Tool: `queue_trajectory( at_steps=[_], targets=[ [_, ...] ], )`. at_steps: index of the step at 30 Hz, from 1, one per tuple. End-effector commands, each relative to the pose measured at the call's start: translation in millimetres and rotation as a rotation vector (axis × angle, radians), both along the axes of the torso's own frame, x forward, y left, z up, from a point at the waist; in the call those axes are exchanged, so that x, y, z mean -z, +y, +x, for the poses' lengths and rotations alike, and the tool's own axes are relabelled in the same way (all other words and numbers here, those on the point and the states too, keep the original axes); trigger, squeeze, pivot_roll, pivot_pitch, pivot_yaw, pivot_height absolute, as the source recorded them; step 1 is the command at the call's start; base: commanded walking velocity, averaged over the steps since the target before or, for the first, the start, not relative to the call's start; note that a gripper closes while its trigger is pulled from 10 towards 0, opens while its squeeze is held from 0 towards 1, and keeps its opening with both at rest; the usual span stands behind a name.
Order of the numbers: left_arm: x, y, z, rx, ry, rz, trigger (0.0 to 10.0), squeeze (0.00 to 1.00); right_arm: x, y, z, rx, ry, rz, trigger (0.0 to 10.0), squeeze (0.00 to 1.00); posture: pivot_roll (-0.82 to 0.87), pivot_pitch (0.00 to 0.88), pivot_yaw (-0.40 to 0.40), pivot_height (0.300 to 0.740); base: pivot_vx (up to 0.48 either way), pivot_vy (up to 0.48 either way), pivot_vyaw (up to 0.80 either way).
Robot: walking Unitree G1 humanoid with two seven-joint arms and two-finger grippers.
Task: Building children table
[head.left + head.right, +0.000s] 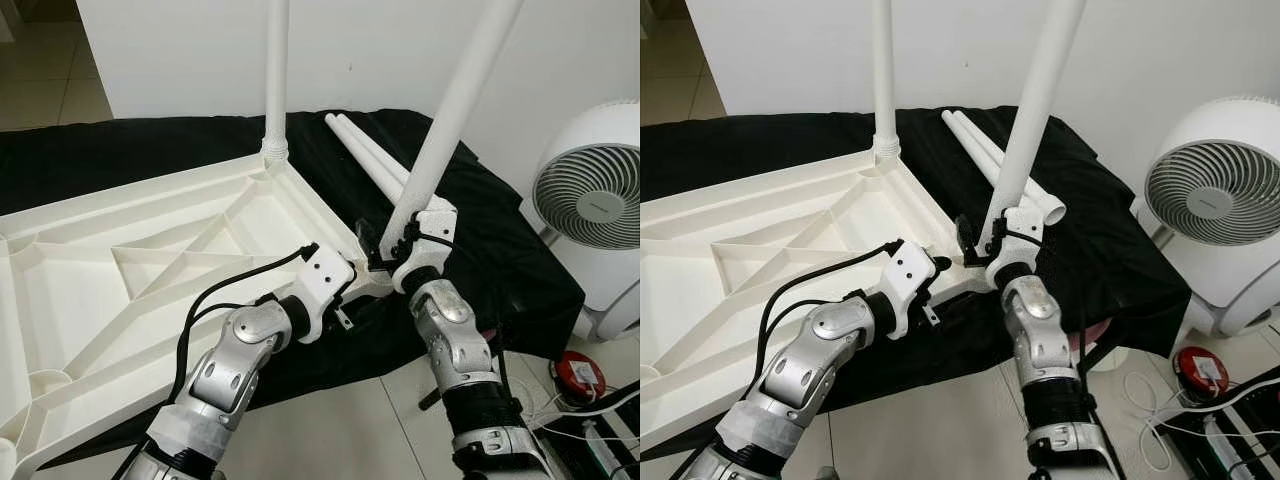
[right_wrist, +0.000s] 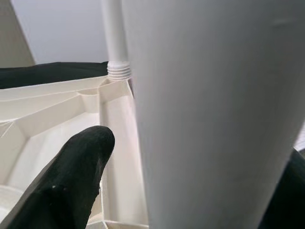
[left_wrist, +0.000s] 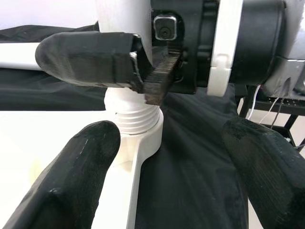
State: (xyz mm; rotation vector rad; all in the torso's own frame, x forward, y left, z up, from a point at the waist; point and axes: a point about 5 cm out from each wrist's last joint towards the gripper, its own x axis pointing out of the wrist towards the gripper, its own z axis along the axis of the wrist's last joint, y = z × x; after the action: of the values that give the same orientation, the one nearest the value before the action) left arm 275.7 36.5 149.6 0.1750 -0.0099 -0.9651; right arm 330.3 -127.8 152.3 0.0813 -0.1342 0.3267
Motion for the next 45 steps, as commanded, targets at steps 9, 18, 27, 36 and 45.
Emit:
queue_trajectory(
  at_steps=[9,18,27,36,45],
  targets=[
    [-3,1.9,0.5,-0.044,-0.013,0.001,10.0,0.0,3,-13.1,0.8,-0.22,0.006,-0.163,10.0,0.0,0.0,0.017,-0.07,0.74,0.0,0.0,0.0],
    [-4,1.4,1.0,-0.039,-0.017,0.001,10.0,0.0,10,-35.6,5.4,-0.316,0.044,-0.305,9.5,0.0,0.0,0.02,-0.064,0.74,0.0,0.0,0.0],
    [-5,1.1,0.8,-0.037,-0.018,0.0,10.0,0.0,11,-41.1,9.1,-0.344,0.053,-0.325,0.0,0.0,0.0,0.019,-0.062,0.74,0.0,0.0,0.0],
    [-5,0.5,0.3,-0.034,-0.018,-0.004,10.0,0.0,14,-39.5,9.9,-0.33,0.063,-0.297,10.0,0.0,0.0,0.019,-0.062,0.74,0.0,0.0,0.0],
    [-5,-1.7,-2.0,-0.021,-0.017,-0.003,10.0,0.0,20,-27.5,5.1,-0.239,0.089,-0.187,10.0,0.0,0.0,0.007,-0.067,0.74,0.0,0.0,0.0]
  ],
)
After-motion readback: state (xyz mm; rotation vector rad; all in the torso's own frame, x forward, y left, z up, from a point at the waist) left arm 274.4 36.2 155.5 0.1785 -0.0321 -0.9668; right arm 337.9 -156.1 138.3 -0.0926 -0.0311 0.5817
